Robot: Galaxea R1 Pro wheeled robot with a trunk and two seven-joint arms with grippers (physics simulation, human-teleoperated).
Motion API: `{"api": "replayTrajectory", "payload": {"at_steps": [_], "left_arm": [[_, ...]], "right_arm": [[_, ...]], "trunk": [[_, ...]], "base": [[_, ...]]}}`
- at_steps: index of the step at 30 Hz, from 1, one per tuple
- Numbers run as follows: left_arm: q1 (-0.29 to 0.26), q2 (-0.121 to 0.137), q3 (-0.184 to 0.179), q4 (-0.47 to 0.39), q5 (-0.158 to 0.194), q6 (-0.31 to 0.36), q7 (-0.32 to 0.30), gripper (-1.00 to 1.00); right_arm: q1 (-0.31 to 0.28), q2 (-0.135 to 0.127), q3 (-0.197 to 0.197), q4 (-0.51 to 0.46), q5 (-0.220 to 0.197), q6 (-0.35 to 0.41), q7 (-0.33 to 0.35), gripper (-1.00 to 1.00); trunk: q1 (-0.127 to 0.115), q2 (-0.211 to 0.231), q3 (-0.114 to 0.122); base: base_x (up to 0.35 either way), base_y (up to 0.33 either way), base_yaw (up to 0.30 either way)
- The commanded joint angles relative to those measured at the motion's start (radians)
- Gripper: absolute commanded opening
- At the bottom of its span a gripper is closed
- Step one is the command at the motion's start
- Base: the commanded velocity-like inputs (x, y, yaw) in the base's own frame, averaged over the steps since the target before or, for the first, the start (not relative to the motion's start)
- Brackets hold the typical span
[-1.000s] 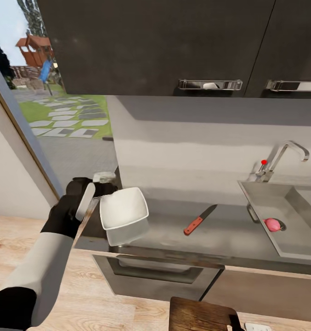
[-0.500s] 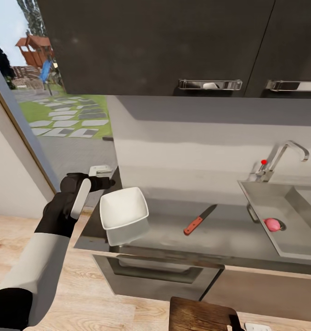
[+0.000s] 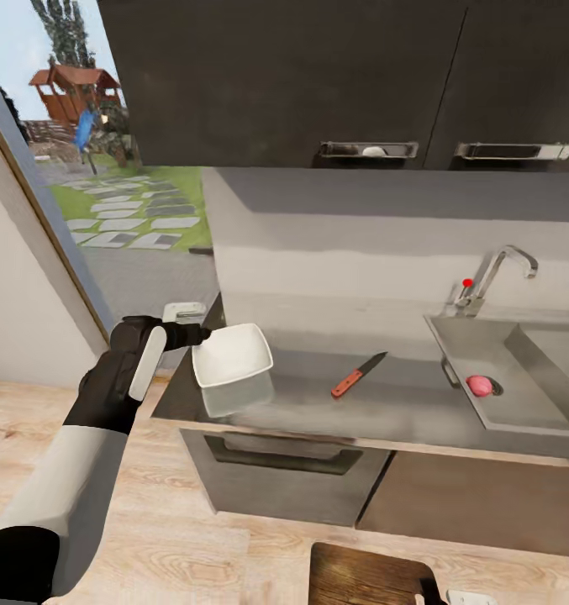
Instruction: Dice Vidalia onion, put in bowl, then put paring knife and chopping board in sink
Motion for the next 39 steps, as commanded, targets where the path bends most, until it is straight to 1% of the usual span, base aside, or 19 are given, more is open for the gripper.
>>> {"api": "replayTrajectory", "payload": {"at_steps": [1,8,22,29,30,32,33,34,35,38,39], "left_arm": [[-0.001,0.001,-0.003,0.0,0.011,0.003,0.01,1.0],[-0.001,0.001,-0.003,0.02,0.011,0.003,0.01,1.0],[-0.001,0.001,-0.004,0.089,0.011,0.001,0.008,1.0],[-0.001,0.001,-0.005,0.177,0.011,-0.005,0.005,1.0],[-0.001,0.001,-0.006,0.214,0.011,-0.009,0.003,1.0],[-0.001,0.001,-0.005,0.238,0.011,-0.02,0.002,1.0],[-0.001,0.001,-0.005,0.267,0.011,-0.042,0.001,1.0],[-0.001,0.001,-0.005,0.325,0.011,-0.102,0.0,1.0],[-0.001,0.001,-0.005,0.346,0.011,-0.124,0.0,1.0],[-0.001,0.001,-0.005,0.482,0.011,-0.257,-0.001,1.0],[-0.001,0.0,-0.007,0.578,0.011,-0.341,-0.001,1.0]], "right_arm": [[-0.001,0.0,-0.007,0.001,-0.001,-0.004,0.002,-1.0],[-0.001,0.0,-0.007,0.001,-0.001,-0.004,0.002,-1.0],[-0.001,0.0,-0.007,0.001,-0.001,-0.004,0.001,-1.0],[-0.001,-0.001,-0.007,0.001,-0.001,-0.004,-0.006,-1.0],[-0.001,-0.001,-0.007,0.001,-0.001,-0.004,-0.01,-1.0],[-0.001,-0.001,-0.007,0.001,-0.001,-0.004,-0.011,-1.0],[-0.001,-0.001,-0.007,0.001,-0.001,-0.004,-0.012,-1.0],[-0.001,-0.001,-0.007,0.001,-0.001,-0.004,-0.013,-1.0],[-0.001,-0.001,-0.007,0.001,-0.001,-0.004,-0.013,-1.0],[-0.001,-0.001,-0.007,0.001,-0.001,-0.004,-0.013,-1.0],[-0.001,-0.001,-0.007,0.0,-0.001,-0.004,-0.013,-1.0]], "trunk": [[0.0,-0.002,-0.002],[0.0,-0.002,-0.002],[0.0,-0.002,-0.002],[0.0,-0.002,-0.002],[0.0,-0.002,-0.002],[0.0,-0.002,-0.002],[0.0,-0.002,-0.002],[0.0,-0.002,-0.002],[0.0,-0.002,-0.002],[0.0,-0.002,-0.002],[0.0,-0.002,-0.002]], "base": [[-0.332,0.0,0.0],[-0.333,0.0,0.0],[-0.333,0.0,0.0],[-0.23,0.0,0.0],[-0.05,0.0,0.0],[-0.036,0.0,0.0],[-0.021,0.0,0.0],[-0.011,0.0,0.0],[-0.008,0.0,0.0],[-0.004,0.0,0.0],[0.0,0.0,0.0]]}}
